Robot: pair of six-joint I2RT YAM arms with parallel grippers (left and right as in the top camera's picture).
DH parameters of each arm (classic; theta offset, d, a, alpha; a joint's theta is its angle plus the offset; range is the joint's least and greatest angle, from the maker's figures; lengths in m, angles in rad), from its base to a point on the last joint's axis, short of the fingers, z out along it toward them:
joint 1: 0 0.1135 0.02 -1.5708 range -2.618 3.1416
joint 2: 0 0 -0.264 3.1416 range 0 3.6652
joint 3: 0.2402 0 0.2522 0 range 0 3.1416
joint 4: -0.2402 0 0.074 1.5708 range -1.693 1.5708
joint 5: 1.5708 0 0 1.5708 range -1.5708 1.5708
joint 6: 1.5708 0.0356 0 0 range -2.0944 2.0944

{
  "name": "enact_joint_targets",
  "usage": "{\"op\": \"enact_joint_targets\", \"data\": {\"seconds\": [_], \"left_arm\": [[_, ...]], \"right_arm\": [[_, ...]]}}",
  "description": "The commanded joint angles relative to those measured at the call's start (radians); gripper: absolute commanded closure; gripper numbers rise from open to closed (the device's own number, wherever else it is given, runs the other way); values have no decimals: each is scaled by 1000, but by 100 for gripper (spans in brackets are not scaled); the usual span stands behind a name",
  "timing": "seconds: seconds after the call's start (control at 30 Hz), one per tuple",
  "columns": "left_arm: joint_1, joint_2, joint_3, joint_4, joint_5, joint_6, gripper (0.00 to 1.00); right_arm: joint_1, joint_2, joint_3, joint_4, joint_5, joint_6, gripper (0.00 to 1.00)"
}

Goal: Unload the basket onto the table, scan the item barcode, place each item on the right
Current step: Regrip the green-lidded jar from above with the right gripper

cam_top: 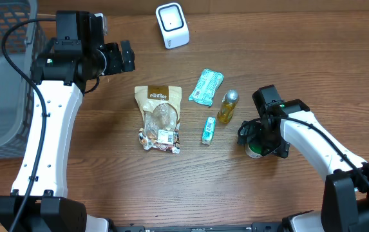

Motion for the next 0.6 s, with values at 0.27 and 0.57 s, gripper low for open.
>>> {"op": "enact_joint_targets", "data": {"seconds": [0.27, 0.57], "left_arm": [[-4, 0, 13, 2, -6, 23, 1], [-4, 0, 13, 2, -6, 23, 0]], "right_arm": [[-3, 3, -10, 1, -5, 0, 6], [-3, 3, -61, 73, -5, -1, 16]]}}
